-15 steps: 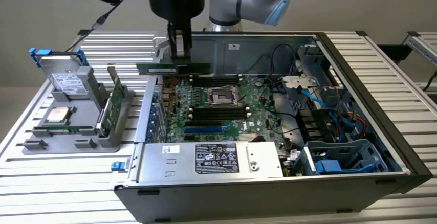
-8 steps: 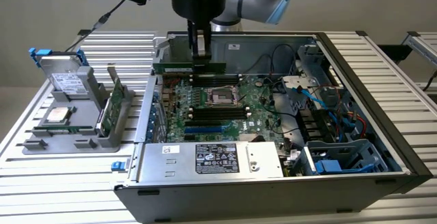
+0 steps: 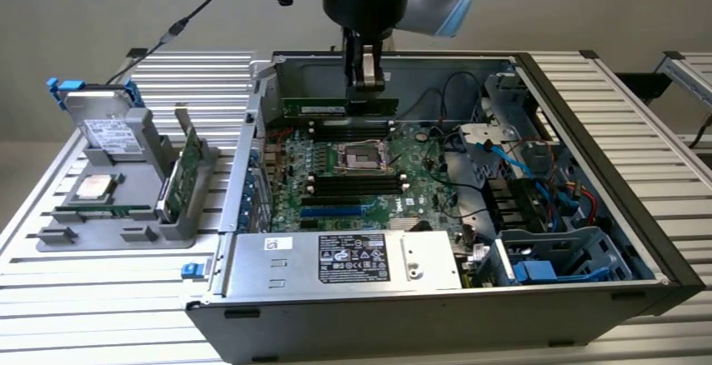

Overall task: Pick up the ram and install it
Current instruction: 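Pick up the ram and move it above insertion slot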

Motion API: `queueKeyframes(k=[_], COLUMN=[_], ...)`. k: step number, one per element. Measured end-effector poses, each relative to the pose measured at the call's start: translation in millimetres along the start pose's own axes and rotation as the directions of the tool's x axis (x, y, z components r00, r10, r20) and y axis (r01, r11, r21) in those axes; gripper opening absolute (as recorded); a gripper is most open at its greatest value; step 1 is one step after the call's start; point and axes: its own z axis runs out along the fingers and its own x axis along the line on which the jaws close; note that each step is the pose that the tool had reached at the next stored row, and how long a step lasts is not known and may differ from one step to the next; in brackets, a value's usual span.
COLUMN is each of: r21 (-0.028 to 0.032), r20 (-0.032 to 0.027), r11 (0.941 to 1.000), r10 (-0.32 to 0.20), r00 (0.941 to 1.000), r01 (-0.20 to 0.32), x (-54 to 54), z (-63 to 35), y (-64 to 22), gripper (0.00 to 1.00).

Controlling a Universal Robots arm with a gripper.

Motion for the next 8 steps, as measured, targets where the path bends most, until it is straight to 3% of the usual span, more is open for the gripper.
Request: queueKeyframes(k=[1,8], r21=[-0.0001,-0.0005], r20=[-0.0006,-0.0075], r11=[1.0,1.0], r10=[0.0,0.0], r00=[1.0,1.0], r01=[0.0,0.0], x=[-10.6,-31.3], z=[9.5,19.1], y=[-3.7,-10.3], gripper=[0.14,0.14])
